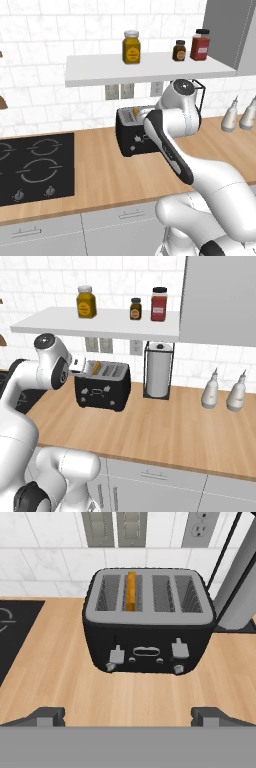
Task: Start the toaster. Once the lever pops up, take the bread to the plate on the dining counter.
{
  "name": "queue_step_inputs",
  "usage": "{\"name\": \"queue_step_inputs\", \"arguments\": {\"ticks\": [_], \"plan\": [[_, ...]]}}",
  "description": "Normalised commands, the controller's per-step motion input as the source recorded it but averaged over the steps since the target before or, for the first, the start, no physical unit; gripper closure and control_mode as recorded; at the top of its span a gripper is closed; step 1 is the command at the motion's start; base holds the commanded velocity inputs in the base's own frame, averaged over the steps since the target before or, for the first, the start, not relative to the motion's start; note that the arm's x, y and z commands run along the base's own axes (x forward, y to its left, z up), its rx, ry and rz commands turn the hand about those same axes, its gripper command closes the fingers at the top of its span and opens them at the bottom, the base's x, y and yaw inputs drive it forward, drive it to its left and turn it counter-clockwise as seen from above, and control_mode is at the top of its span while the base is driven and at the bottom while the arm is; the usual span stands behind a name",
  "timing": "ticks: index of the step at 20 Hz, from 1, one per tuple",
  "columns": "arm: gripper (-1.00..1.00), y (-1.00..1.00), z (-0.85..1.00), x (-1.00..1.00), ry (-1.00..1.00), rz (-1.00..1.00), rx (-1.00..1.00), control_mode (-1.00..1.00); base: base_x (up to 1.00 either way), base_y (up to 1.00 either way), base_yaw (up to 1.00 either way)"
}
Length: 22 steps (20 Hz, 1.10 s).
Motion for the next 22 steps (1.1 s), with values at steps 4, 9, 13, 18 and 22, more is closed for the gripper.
{"name": "queue_step_inputs", "arguments": {"ticks": [4,9,13,18,22], "plan": [[-1.00,0.00,0.00,0.00,0.00,0.00,0.00,-1.00,0.00,0.00,0.00],[-1.00,0.00,0.00,0.00,0.00,0.00,0.00,-1.00,0.00,0.00,0.00],[-1.00,0.00,0.00,0.00,0.00,0.00,0.00,-1.00,0.00,0.00,0.00],[-1.00,0.00,0.00,0.00,0.00,0.00,0.00,-1.00,0.00,0.00,0.00],[-1.00,0.00,0.00,0.00,0.00,0.00,0.00,-1.00,0.00,0.00,0.00]]}}
